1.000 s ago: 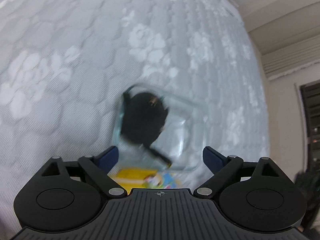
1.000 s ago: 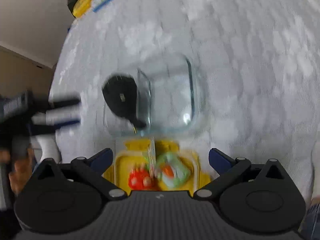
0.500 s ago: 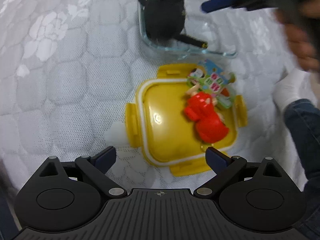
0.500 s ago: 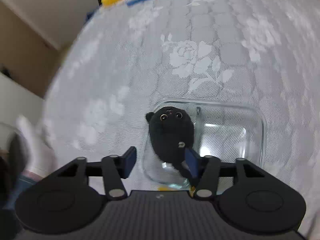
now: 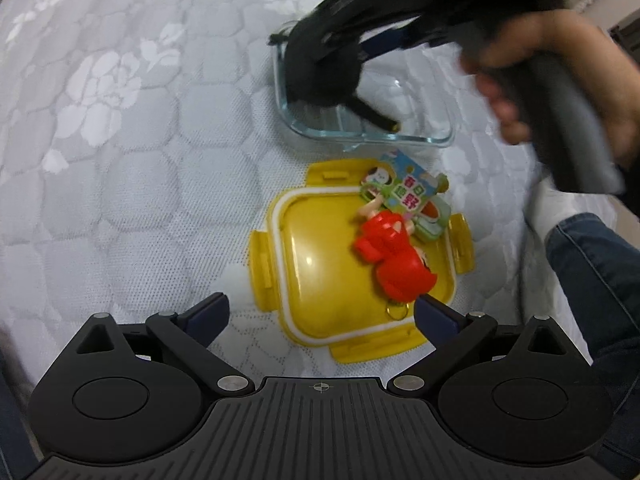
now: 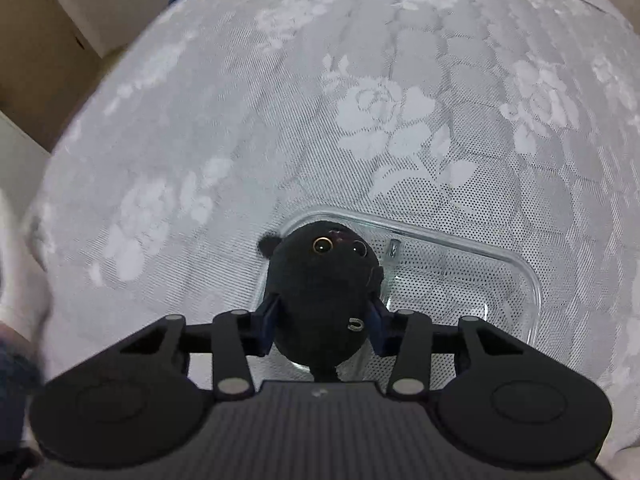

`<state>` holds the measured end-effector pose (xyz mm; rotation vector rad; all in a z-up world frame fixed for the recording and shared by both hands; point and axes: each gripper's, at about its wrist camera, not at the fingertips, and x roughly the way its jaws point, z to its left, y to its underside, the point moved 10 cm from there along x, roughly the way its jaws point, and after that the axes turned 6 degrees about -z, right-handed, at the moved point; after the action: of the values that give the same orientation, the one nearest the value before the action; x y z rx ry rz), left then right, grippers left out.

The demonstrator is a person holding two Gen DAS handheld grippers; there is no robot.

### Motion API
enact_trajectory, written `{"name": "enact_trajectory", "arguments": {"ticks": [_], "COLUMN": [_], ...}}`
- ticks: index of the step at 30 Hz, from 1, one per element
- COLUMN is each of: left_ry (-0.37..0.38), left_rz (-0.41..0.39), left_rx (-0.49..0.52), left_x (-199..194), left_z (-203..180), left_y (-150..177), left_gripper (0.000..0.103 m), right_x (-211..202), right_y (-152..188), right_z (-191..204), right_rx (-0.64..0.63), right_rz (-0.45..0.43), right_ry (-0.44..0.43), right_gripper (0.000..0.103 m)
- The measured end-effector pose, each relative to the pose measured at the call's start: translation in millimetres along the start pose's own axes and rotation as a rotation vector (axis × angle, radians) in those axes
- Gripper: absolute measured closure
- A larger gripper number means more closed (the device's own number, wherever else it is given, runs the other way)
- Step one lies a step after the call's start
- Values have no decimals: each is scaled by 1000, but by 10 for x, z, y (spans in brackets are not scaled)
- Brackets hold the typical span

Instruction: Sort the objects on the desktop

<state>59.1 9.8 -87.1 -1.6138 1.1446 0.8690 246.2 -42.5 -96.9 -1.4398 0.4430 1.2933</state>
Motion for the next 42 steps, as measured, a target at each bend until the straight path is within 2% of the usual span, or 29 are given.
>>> {"name": "enact_trajectory", "arguments": {"ticks": [6, 10, 14, 20, 24, 30, 34, 36, 42], "left_ry": [-14, -26, -33, -18, -12, -4, 1, 1, -3], "left_rz": [31, 55, 70, 94, 98, 122, 141, 147, 170], "left_rx": [-39, -82, -99, -115, -119, -119, -116, -115, -110], "left_x": [83, 153, 188, 208, 215, 258, 290, 306, 373], "left_z": [63, 132, 166, 177, 194, 169, 130, 122, 109], "left_y": [7, 27, 41, 65, 56, 71, 91, 96, 121], "left_gripper": [2, 2, 2, 1, 1, 1, 1, 1, 1], "right_x": [-593, -915, -916, -409, -152, 2, 134, 218, 391], "right_y": [-118, -136, -118, -44, -11, -59, -42, -8, 32], "right_z": [149, 261, 253, 78, -41, -176, -198, -179, 18], "right_rx": [-12, -32, -51, 10, 45, 184, 233, 230, -23], "right_rz": [-75, -99, -93, 14, 38, 14, 28, 45, 58], "right_ry": [-112, -157, -110, -17, 65, 48, 36, 37, 115], "right_gripper": [56, 55, 55, 55, 55, 55, 54, 54, 49]}}
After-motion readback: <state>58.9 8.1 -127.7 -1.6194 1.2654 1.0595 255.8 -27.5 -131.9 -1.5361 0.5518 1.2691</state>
